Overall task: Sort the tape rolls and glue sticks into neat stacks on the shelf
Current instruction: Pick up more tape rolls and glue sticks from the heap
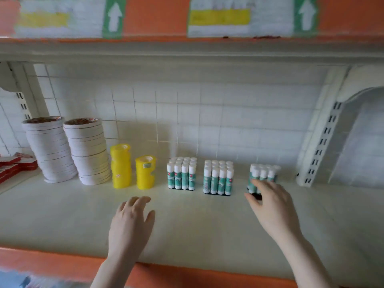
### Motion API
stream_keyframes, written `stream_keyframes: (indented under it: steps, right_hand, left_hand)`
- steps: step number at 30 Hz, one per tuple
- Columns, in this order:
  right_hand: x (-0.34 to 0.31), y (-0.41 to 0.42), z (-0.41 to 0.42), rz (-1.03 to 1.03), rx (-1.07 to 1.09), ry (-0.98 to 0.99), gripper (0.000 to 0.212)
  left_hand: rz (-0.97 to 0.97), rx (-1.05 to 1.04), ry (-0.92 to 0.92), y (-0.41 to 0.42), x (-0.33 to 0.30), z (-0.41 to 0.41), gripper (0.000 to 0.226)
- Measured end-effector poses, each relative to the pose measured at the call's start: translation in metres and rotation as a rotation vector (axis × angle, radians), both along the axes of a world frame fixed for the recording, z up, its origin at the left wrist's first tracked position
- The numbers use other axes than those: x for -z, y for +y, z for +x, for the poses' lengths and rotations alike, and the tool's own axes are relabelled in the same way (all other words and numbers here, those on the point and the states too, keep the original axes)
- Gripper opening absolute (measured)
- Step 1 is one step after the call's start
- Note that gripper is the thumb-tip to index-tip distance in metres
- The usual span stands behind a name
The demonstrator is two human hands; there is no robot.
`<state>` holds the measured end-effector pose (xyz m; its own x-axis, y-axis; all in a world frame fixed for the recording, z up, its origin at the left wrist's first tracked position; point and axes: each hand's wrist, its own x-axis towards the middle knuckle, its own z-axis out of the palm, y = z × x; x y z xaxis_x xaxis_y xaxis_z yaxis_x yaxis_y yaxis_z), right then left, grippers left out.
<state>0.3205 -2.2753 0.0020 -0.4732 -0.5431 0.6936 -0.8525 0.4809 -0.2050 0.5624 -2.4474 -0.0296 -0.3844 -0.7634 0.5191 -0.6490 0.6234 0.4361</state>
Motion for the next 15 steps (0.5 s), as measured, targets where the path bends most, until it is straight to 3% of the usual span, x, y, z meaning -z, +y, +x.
stream_keyframes:
  steps: [15]
  right_hand:
    - [0.027,0.328,-0.176,0.028,0.344,0.024,0.038]
  left_hand:
    - [-0.003,0.399,0.05,0.298,-0.017,-0.259,0.031]
